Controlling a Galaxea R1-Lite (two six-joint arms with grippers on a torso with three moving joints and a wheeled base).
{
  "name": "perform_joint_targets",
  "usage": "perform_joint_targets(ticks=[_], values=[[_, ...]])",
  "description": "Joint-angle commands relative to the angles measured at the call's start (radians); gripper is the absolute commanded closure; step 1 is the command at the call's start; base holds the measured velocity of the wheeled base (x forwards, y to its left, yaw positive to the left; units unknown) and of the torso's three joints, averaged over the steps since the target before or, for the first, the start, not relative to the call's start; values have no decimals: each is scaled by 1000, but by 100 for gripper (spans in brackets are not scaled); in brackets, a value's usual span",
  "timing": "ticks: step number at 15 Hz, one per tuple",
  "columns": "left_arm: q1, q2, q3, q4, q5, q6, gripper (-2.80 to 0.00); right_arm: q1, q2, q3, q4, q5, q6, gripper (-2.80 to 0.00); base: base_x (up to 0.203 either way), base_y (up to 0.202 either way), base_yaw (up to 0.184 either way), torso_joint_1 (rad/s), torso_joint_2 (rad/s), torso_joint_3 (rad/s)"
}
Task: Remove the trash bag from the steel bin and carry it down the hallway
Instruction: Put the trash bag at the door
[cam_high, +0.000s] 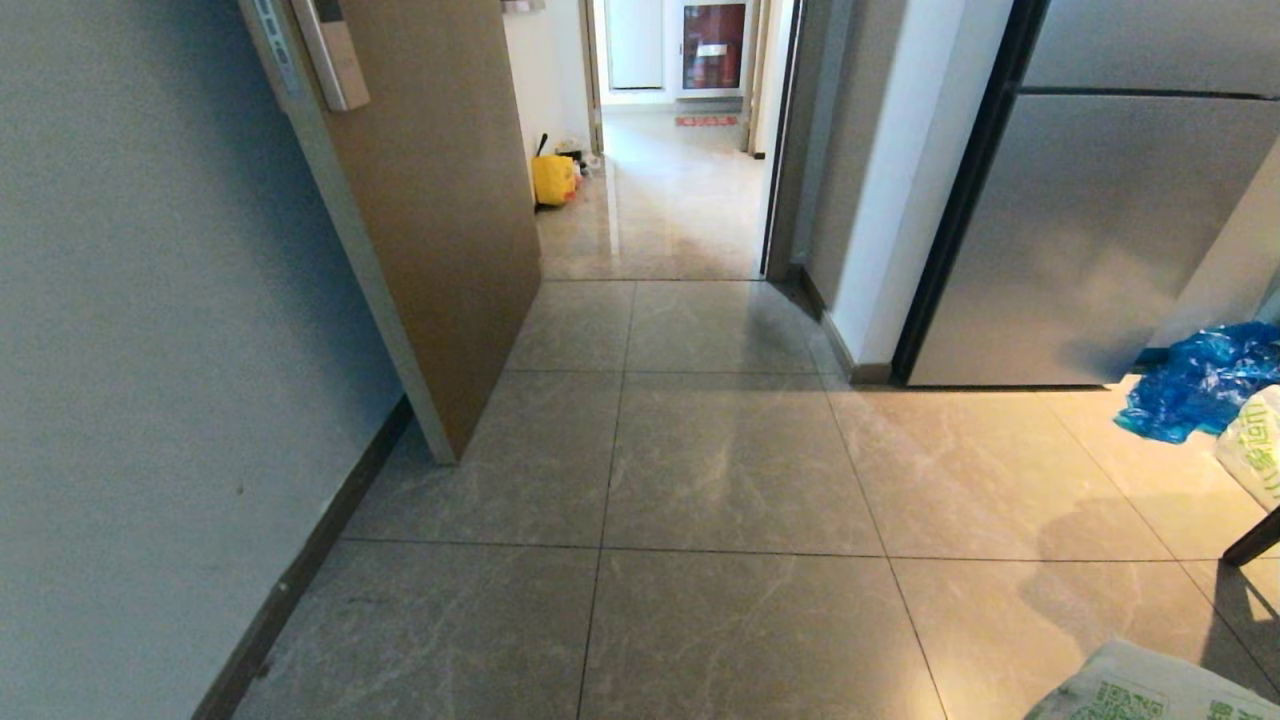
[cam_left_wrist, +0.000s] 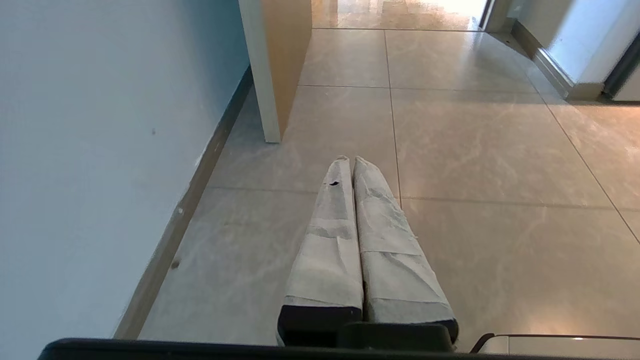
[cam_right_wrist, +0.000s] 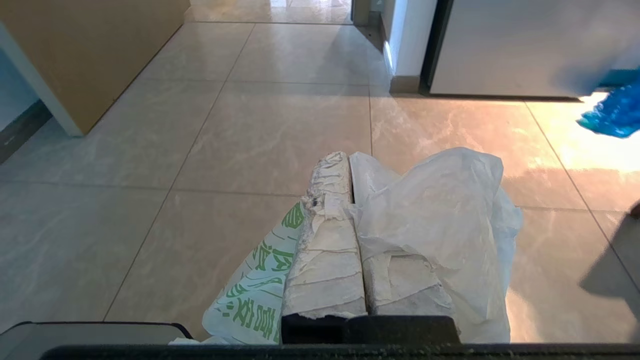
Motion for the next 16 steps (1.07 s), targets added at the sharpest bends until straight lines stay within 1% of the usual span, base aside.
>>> perform_joint_targets(ticks=[1, 16], values=[[0, 0, 0, 0, 0, 0, 0, 0, 0, 1, -1, 0, 0, 0, 194, 0, -1, -2, 6, 2], [0, 0, 0, 0, 0, -1, 0, 0, 0, 0, 1, 0, 0, 0, 192, 0, 0, 2, 4, 1]])
